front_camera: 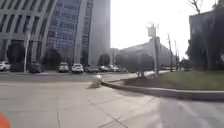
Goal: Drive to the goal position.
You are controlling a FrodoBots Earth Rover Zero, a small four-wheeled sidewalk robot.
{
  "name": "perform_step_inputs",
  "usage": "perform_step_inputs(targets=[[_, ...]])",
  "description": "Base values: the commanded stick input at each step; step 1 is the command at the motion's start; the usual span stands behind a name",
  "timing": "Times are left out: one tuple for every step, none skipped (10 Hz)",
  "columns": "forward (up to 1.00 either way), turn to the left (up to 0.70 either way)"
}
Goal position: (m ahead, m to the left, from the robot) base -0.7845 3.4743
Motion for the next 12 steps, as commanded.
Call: perform_step_inputs(targets=[[0.70, 0.00], [0.70, 0.00], [0.00, 0.00], [0.00, 0.00], [0.00, 0.00], [0.00, 0.00], [0.00, 0.00], [0.00, 0.00], [0.00, 0.00], [-0.23, 0.00], [-0.60, 0.00], [-0.70, 0.00]])
